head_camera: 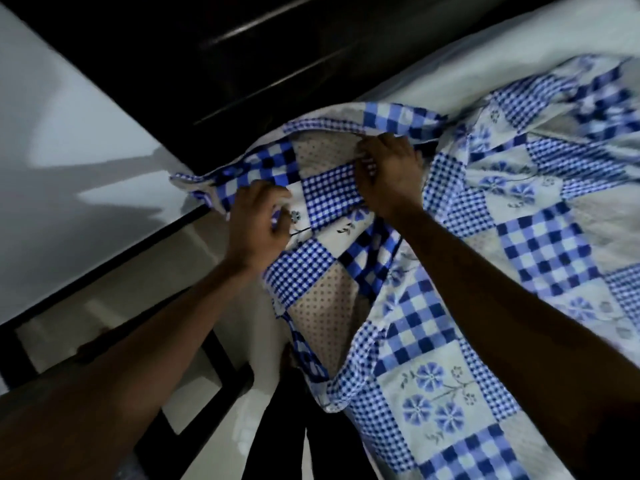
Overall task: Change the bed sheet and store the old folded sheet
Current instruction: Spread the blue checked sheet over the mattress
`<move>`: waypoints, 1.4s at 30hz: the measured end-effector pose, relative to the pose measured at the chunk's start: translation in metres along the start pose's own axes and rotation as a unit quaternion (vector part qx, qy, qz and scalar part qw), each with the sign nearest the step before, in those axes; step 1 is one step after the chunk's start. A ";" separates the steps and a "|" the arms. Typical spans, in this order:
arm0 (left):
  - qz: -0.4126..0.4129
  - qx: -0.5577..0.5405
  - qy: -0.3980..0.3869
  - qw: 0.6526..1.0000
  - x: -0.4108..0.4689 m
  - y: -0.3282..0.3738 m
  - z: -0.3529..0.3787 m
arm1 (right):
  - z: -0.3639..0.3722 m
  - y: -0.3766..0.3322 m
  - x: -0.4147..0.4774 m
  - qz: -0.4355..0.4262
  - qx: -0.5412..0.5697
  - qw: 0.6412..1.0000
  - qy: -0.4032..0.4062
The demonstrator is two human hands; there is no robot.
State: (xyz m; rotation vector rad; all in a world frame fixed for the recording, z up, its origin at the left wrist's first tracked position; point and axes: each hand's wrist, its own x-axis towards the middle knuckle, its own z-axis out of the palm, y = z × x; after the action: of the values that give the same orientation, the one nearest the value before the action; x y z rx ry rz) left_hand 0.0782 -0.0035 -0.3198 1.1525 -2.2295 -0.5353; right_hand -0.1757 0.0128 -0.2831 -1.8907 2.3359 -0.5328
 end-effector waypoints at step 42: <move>0.199 0.030 -0.371 0.907 0.295 0.278 0.271 | -0.116 0.260 0.009 0.518 0.075 0.848 0.082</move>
State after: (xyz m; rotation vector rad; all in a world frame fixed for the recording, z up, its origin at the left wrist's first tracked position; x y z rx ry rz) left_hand -0.4023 -0.0720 -0.2759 0.5087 -3.0401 -0.8298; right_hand -0.4526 0.0736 -0.2566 -0.3263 2.8178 -0.6823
